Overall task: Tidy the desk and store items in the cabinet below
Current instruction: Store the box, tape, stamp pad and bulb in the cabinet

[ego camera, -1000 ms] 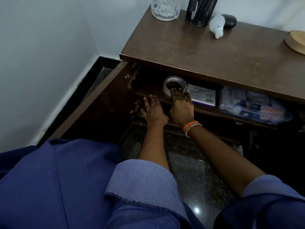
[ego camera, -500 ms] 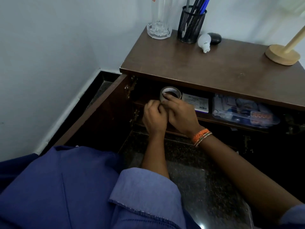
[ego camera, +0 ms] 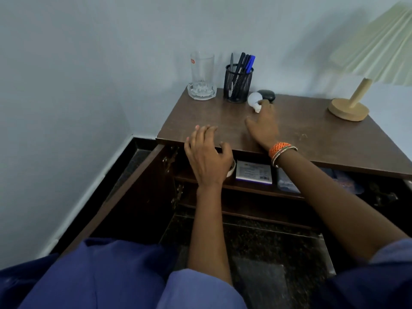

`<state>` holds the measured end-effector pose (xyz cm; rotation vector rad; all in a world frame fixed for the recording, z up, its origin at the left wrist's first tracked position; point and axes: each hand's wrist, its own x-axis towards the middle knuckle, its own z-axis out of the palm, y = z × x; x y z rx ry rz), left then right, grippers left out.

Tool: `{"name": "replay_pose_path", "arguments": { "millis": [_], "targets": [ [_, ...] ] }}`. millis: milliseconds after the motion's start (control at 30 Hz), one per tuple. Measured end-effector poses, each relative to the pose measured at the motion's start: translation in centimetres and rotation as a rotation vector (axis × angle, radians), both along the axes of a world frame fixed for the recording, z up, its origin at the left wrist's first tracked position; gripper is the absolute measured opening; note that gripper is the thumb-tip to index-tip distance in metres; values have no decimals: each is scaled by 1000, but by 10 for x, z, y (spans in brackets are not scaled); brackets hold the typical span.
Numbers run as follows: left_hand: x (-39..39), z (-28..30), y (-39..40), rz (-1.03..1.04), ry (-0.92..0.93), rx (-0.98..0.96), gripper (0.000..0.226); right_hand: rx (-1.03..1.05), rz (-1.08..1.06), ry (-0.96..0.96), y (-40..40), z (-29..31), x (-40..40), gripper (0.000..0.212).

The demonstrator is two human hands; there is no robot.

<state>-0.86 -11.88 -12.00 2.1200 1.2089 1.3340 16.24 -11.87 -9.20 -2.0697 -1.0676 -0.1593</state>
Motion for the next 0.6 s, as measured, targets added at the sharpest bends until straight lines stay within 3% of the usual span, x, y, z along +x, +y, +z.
{"name": "replay_pose_path", "arguments": {
  "millis": [233, 400, 600],
  "targets": [
    [2, -15, 8, -37, -46, -47, 28, -153, -208, -56, 30, -8, 32, 64],
    [8, -19, 6, -16, -99, -49, 27, -186, -217, -162, 42, -7, 36, 54],
    [13, -20, 5, 12, -143, -41, 19, -112, -181, -123, 42, -7, 39, 45]
  ]
}}
